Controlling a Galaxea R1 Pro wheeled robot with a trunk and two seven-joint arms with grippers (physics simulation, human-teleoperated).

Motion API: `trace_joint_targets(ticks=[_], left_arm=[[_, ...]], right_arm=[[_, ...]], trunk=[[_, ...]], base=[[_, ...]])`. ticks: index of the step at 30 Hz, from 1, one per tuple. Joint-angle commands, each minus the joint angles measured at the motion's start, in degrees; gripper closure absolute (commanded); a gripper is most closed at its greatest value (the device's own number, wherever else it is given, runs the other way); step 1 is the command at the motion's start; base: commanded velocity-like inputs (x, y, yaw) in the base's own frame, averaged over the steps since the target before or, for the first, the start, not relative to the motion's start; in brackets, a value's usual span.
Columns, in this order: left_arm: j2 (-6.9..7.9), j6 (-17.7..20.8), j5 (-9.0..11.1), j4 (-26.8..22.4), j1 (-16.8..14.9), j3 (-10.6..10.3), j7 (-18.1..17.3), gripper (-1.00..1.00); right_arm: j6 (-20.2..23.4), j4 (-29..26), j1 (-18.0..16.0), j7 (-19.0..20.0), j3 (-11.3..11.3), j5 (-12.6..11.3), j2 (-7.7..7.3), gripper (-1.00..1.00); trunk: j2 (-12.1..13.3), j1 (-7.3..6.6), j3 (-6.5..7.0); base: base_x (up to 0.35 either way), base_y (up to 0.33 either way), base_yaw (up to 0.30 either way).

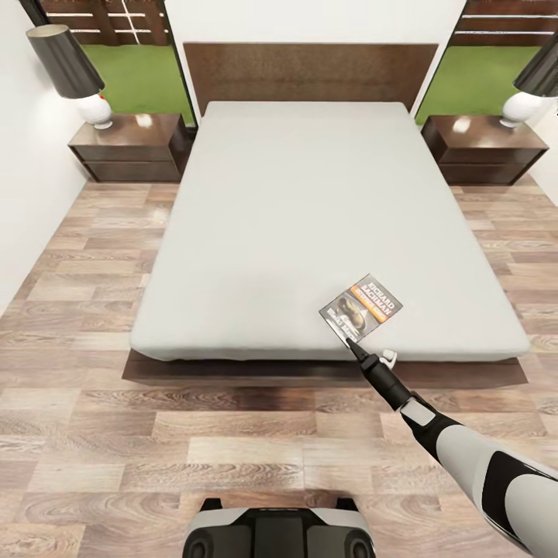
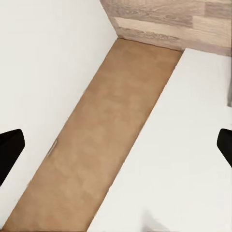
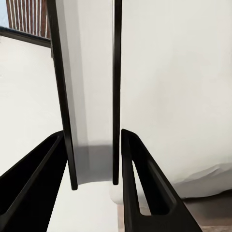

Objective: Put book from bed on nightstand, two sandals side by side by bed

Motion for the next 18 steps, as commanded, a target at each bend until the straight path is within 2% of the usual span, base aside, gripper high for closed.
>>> trace_joint_targets(ticks=[1,5,9,12,17,18], left_arm=[[2.31,-0.50,3.53,-0.53,-1.21,-0.50,0.23,-1.00],[4.83,-1.68,8.14,-1.17,-6.02,-0.56,0.15,-1.00],[5.59,-2.23,10.22,-1.93,-10.03,-0.67,0.12,-1.00],[5.45,-2.27,10.69,-3.34,-11.57,-0.70,0.16,-1.00],[2.88,-1.88,11.11,-10.74,-13.78,-0.92,0.56,-1.00],[2.88,-1.88,11.11,-10.74,-13.78,-0.92,0.56,-1.00]], right_arm=[[-0.09,0.07,0.00,0.01,-0.47,0.54,-0.02,1.00],[-0.09,0.08,0.00,0.01,-0.47,0.56,0.02,1.00],[-0.09,0.09,0.00,0.04,-0.47,0.56,-0.02,1.00],[-0.09,0.07,0.00,0.06,-0.47,0.55,0.00,1.00],[-0.09,0.09,0.00,-0.01,-0.47,0.59,0.19,1.00],[-0.09,0.09,0.00,-0.01,-0.47,0.59,0.19,1.00]], trunk=[[-0.08,0.03,0.04],[-0.08,0.03,0.40],[-0.08,0.03,0.77],[-0.08,0.03,1.05],[-0.08,0.03,1.51],[-0.08,0.03,1.60]], base=[[0.000,0.000,0.000],[0.000,0.000,0.000],[0.000,0.000,0.000],[0.000,0.000,0.000],[0.000,0.000,0.000],[0.000,0.000,0.000]])
